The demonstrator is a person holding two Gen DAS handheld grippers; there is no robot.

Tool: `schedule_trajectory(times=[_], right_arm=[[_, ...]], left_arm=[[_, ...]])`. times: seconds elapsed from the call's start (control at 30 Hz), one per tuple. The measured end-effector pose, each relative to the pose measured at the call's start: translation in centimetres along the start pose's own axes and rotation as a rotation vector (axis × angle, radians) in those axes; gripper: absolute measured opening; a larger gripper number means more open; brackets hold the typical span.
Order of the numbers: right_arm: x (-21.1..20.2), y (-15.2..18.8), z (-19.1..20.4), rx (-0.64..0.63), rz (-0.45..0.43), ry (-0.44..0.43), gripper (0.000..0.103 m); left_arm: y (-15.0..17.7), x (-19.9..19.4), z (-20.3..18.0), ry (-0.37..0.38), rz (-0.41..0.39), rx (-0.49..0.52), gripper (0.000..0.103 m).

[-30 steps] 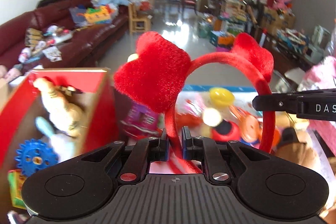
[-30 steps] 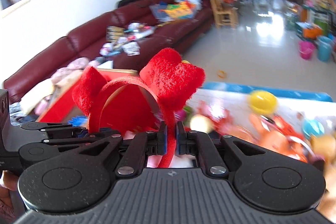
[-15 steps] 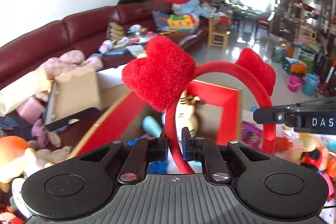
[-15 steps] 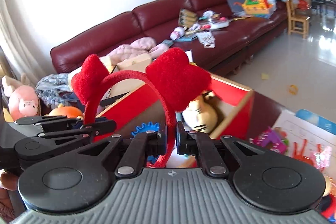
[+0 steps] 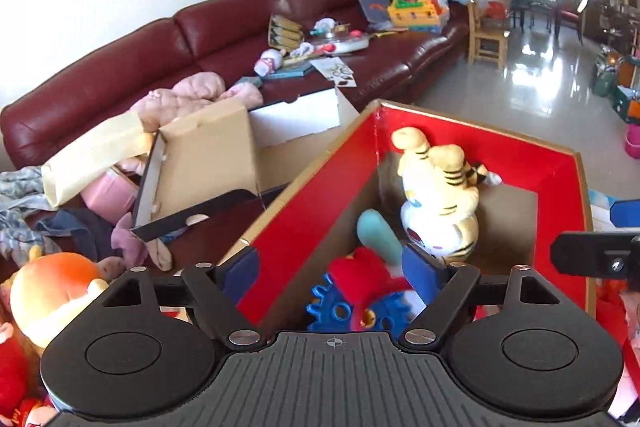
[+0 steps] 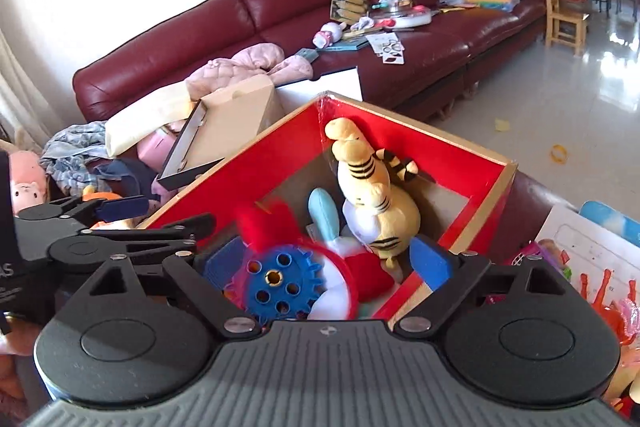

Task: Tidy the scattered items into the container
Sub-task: 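Open both tools to drop the headband into the red box, then move both tools back to the Mickey Mouse plush on the table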

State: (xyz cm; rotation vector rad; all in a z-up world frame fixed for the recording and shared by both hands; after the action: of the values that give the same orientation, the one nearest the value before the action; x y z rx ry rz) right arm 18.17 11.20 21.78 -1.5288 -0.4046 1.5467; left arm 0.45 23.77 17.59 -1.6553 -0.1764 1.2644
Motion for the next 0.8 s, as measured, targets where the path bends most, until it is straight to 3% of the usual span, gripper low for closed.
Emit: schedule_trajectory(times=[0.17, 0.8], right_arm=[[0.2, 0.5, -0.7, 0.025, 0.022, -0.005, 0.092], [-1.1, 0.9, -1.0, 0.076, 0.035, -0.029, 0.093]], left_arm=[[0.9, 0.7, -0.6, 0.018, 0.033, 0.0, 0.089], [2.0, -0.4, -2.4, 0.047, 0.039, 0.026, 0.093]])
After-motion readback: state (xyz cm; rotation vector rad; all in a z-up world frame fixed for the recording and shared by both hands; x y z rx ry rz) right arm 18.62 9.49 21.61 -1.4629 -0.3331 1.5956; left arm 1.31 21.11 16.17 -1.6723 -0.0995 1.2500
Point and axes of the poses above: each gripper's, at about its wrist camera, not at the fingertips, and x roughly the way its jaws point, z to its left, y to its underside, the point moved 2 cm from there along x, roughly the way its jaws point, and after that the axes turned 7 degrees about -x, right-handed, at the moved point
